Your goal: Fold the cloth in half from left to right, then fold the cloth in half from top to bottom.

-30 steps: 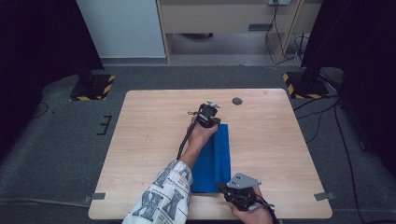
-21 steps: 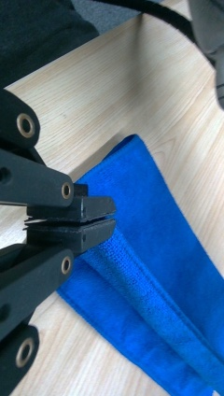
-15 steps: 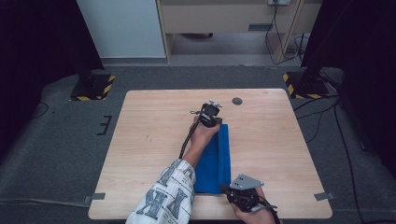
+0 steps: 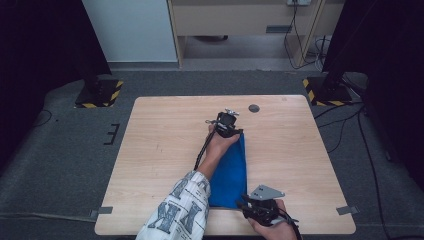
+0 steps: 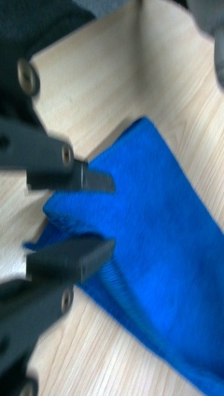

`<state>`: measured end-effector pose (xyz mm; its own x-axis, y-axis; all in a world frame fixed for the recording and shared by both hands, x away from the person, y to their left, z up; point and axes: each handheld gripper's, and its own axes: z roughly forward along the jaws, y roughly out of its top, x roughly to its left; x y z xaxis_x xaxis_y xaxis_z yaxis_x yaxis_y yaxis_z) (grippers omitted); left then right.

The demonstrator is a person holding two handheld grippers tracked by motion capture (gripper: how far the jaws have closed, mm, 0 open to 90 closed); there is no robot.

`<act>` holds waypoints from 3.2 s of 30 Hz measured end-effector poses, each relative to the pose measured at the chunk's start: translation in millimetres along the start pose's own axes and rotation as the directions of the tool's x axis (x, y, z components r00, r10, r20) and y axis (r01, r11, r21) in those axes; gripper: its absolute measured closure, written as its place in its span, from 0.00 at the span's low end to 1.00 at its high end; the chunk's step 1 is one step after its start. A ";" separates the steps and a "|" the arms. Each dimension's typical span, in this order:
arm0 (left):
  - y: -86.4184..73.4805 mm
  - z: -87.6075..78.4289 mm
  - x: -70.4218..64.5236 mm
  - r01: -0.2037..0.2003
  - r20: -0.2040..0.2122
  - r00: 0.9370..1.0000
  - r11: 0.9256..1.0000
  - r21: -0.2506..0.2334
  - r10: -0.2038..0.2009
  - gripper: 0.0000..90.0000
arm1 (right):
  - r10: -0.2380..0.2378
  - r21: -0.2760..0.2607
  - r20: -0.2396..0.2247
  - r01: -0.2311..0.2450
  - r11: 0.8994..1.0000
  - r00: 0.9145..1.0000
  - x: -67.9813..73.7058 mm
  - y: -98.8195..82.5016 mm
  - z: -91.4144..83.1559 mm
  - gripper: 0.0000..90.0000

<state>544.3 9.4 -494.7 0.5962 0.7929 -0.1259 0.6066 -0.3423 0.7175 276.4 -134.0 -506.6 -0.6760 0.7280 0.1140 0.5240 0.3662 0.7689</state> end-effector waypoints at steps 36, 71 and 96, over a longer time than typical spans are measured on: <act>-26.8 -54.3 21.6 -0.072 0.024 0.997 0.997 -0.035 0.073 0.13 | -0.020 -0.031 0.047 0.022 0.999 0.999 -70.6 39.1 25.6 0.17; -50.5 -73.4 62.3 -0.071 -0.061 0.996 0.996 -0.058 0.067 0.15 | -0.013 0.018 0.109 0.011 1.000 0.994 -148.2 129.4 90.2 0.26; -53.9 -60.8 72.3 -0.013 -0.051 0.999 0.999 -0.047 0.011 0.27 | 0.011 0.081 0.132 -0.021 0.997 0.991 -165.7 134.8 120.7 0.42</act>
<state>522.7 115.9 -500.8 0.5751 0.8139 -0.0828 0.5731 -0.3285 0.7508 521.6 -135.3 -497.8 -0.5962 0.8019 0.0381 0.5784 0.3961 0.7131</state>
